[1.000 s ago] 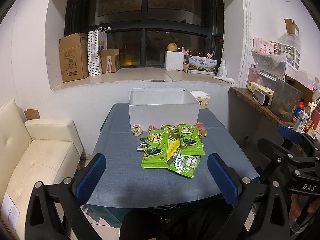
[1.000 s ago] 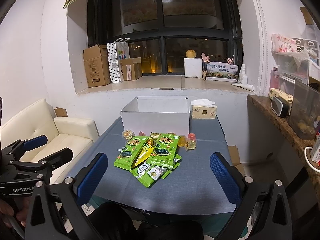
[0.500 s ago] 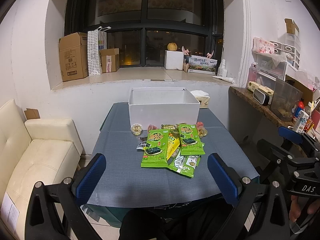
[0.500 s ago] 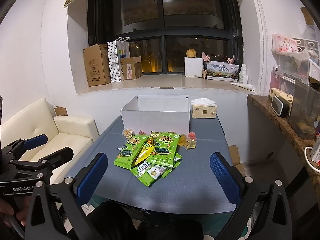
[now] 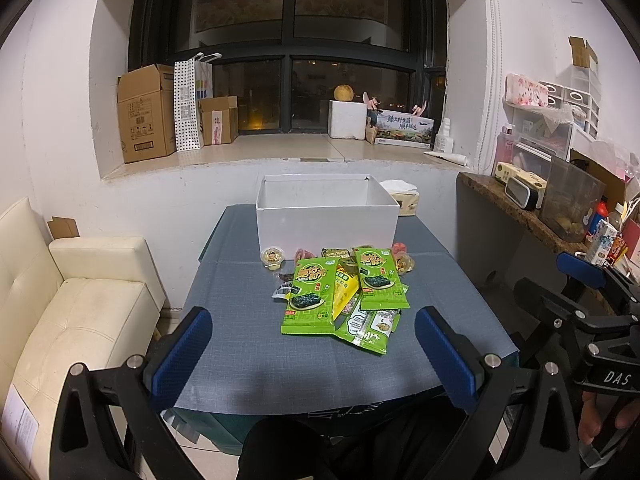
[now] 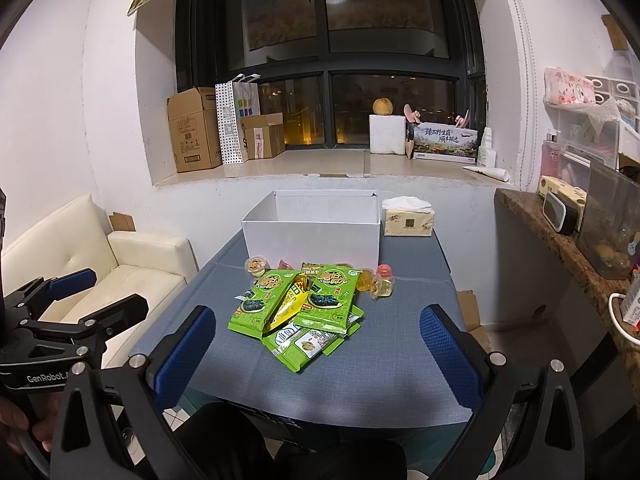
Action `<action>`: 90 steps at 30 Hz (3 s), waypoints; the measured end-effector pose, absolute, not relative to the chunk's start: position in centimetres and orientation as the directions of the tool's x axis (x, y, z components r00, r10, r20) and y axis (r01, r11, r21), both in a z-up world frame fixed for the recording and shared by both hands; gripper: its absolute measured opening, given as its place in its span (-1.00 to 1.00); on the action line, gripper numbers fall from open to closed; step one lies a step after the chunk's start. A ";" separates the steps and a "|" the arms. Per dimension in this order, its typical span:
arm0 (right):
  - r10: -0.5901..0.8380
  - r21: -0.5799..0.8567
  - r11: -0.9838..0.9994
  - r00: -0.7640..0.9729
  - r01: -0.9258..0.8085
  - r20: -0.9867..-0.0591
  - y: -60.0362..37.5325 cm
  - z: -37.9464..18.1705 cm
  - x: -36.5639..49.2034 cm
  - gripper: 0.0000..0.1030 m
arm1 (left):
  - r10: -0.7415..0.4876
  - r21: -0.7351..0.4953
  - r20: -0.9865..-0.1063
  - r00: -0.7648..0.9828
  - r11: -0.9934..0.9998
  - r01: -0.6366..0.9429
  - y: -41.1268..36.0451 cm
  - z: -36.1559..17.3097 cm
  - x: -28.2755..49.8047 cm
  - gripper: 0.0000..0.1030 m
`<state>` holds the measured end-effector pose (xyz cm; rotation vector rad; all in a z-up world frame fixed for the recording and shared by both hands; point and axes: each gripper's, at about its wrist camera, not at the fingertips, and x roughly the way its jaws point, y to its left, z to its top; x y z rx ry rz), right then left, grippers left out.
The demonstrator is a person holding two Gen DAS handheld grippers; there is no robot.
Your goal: Organize snacks
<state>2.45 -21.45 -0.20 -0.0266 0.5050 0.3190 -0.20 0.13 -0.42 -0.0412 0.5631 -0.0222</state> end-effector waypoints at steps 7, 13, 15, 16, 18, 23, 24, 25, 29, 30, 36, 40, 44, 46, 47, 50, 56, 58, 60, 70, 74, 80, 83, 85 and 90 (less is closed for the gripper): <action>0.293 0.052 0.950 0.826 -0.307 -0.481 -21.4 -0.2 2.5 1.00 | -0.033 -0.047 -0.534 0.845 0.999 0.009 0.2 -0.4 -0.2 1.00; 0.297 0.052 0.949 0.825 -0.311 -0.481 -21.4 -0.2 2.5 1.00 | -0.034 -0.047 -0.535 0.844 0.999 0.010 0.2 -0.4 -0.2 1.00; 0.301 0.057 0.948 0.822 -0.314 -0.483 -21.5 -0.3 2.6 1.00 | -0.034 -0.043 -0.537 0.843 0.999 0.013 0.1 -0.5 -0.1 1.00; 0.304 0.061 0.947 0.820 -0.315 -0.486 -21.6 -0.5 2.7 1.00 | -0.034 -0.041 -0.536 0.843 0.999 0.014 0.2 -0.5 -0.1 1.00; 0.307 0.064 0.946 0.816 -0.318 -0.489 -21.6 -0.8 3.0 1.00 | -0.031 -0.040 -0.538 0.842 0.999 0.011 0.3 -0.6 0.1 1.00; 0.294 0.084 0.951 0.784 -0.298 -0.547 -21.2 -2.9 6.2 1.00 | -0.036 -0.050 -0.550 0.834 0.999 0.010 0.8 -1.3 0.6 1.00; 0.289 0.084 0.952 0.780 -0.293 -0.556 -21.1 -3.2 6.8 1.00 | -0.035 -0.050 -0.552 0.833 0.999 0.009 0.8 -1.4 0.8 1.00; 0.287 0.085 0.953 0.767 -0.292 -0.574 -20.9 -3.8 8.1 1.00 | -0.035 -0.050 -0.553 0.833 0.999 0.009 0.9 -1.5 0.9 1.00; 0.285 0.084 0.951 0.733 -0.299 -0.618 -19.7 -5.7 11.9 1.00 | -0.034 -0.059 -0.564 0.825 0.998 0.001 1.6 -2.1 1.7 1.00; 0.287 0.087 0.950 0.726 -0.301 -0.625 -19.3 -6.2 12.9 1.00 | -0.033 -0.060 -0.566 0.824 0.998 -0.001 1.8 -2.2 1.9 1.00; 0.291 0.136 0.950 0.637 -0.282 -0.713 -17.3 -10.4 19.0 1.00 | -0.029 -0.073 -0.591 0.806 0.997 -0.018 3.3 -3.7 3.9 1.00; 0.280 0.163 0.956 0.581 -0.245 -0.764 -16.7 -13.6 22.6 1.00 | -0.025 -0.080 -0.614 0.789 0.996 -0.031 4.4 -4.9 5.7 1.00; 0.269 0.177 0.960 0.552 -0.215 -0.789 -16.2 -15.4 25.1 1.00 | -0.028 -0.084 -0.635 0.772 0.996 -0.033 5.4 -6.0 7.7 1.00; 0.263 0.181 0.963 0.543 -0.201 -0.797 -16.0 -16.1 26.3 1.00 | -0.028 -0.088 -0.644 0.765 0.995 -0.037 5.8 -6.4 8.5 1.00; 0.259 0.183 0.964 0.534 -0.192 -0.805 -16.0 -16.4 26.9 1.00 | -0.027 -0.089 -0.648 0.761 0.995 -0.041 6.0 -6.6 8.9 1.00; 0.254 0.189 0.966 0.519 -0.175 -0.816 -15.8 -17.1 28.0 0.98 | -0.025 -0.092 -0.656 0.755 0.995 -0.046 6.4 -7.2 9.7 1.00; 0.241 0.165 0.967 0.500 -0.193 -0.832 -15.3 -17.8 28.1 0.40 | -0.034 -0.104 -0.670 0.742 0.993 -0.049 6.8 -8.2 10.4 1.00; 0.251 0.170 0.964 0.503 -0.202 -0.827 -15.3 -17.7 28.0 0.40 | -0.035 -0.105 -0.672 0.740 0.993 -0.048 6.7 -8.4 10.4 1.00; 0.264 0.178 0.961 0.511 -0.212 -0.818 -15.4 -17.3 27.7 0.39 | -0.042 -0.109 -0.673 0.739 0.993 -0.043 6.6 -8.5 10.5 1.00; 0.289 0.161 0.954 0.640 -0.252 -0.712 -17.5 -11.0 24.3 0.39 | -0.078 -0.128 -0.676 0.732 0.992 -0.012 6.1 -9.2 12.1 1.00; 0.312 0.171 0.949 0.691 -0.267 -0.652 -19.0 -8.4 21.2 0.39 | -0.095 -0.126 -0.702 0.705 0.992 0.009 5.1 -10.8 14.7 1.00; 0.329 0.222 0.944 0.714 -0.243 -0.618 -22.1 -7.2 18.0 0.40 | -0.172 -0.127 -0.721 0.671 0.985 0.116 2.5 -13.1 19.1 1.00; 0.327 0.236 0.945 0.719 -0.228 -0.613 -23.2 -7.0 17.2 0.40 | -0.190 -0.116 -0.757 0.626 0.981 0.157 1.4 -14.8 21.6 1.00; 0.324 0.237 0.946 0.721 -0.223 -0.612 -23.7 -7.1 16.9 0.40 | -0.188 -0.111 -0.779 0.599 0.980 0.164 1.0 -15.9 22.7 1.00; 0.331 0.245 0.943 0.720 -0.226 -0.610 -24.3 -7.2 16.9 0.40 | -0.193 -0.114 -0.800 0.567 0.978 0.172 0.7 -17.7 24.2 1.00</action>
